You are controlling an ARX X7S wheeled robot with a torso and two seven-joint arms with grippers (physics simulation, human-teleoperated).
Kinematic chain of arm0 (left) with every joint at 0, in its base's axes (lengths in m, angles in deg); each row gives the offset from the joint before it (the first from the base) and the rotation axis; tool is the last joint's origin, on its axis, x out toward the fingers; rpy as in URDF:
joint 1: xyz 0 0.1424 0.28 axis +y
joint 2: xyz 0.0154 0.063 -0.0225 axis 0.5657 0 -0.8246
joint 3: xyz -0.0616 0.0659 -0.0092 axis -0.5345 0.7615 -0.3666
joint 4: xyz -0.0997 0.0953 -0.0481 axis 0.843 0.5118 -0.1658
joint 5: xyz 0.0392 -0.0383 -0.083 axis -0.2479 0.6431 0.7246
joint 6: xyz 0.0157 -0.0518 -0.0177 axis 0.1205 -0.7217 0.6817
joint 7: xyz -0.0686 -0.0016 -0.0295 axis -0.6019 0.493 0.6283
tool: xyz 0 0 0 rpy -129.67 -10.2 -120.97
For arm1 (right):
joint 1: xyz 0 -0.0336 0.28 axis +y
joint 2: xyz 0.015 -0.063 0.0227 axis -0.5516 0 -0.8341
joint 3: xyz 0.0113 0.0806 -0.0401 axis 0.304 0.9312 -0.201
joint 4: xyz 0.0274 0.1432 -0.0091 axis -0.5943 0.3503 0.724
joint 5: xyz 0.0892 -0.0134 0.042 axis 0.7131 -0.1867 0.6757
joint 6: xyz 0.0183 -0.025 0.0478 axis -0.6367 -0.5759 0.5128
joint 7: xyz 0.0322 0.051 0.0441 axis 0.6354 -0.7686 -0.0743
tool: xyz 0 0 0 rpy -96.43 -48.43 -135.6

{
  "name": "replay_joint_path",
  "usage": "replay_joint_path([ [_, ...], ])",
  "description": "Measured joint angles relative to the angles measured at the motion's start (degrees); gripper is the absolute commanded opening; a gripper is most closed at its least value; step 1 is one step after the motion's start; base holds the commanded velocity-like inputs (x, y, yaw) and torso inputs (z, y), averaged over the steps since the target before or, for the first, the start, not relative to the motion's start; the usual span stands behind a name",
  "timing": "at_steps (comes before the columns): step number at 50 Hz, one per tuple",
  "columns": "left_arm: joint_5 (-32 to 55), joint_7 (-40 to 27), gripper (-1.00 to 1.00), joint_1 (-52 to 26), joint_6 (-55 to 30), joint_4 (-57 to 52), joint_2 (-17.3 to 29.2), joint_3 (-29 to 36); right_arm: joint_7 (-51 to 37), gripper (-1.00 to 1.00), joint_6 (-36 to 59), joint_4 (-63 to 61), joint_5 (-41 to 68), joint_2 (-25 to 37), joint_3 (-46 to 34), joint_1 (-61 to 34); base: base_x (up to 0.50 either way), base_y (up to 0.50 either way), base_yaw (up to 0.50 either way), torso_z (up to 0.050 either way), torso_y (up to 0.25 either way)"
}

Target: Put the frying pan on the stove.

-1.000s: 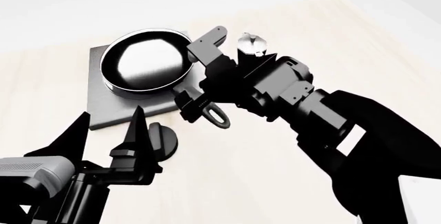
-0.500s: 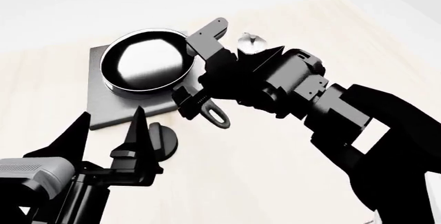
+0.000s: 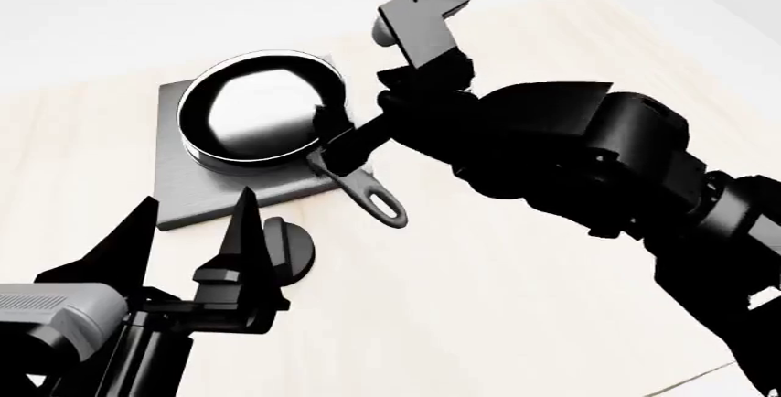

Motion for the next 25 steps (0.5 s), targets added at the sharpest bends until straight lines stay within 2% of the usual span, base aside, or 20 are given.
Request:
replay_joint_path([
  [11, -0.2, -0.5, 1.00, 0.1, -0.2, -0.5, 0.1, 0.0, -12.0, 1.00, -8.7, -14.5, -8.8, 7.8, 1.9, 6.9, 0.00, 0.00, 0.00, 0.000, 0.000],
  [25, -0.8, -0.7, 1.00, 0.3, -0.8, -0.7, -0.6, 0.8, -28.0, 1.00, -13.1, -31.7, -25.0, 14.8, -1.9, 16.0, 0.00, 0.00, 0.00, 0.000, 0.000],
])
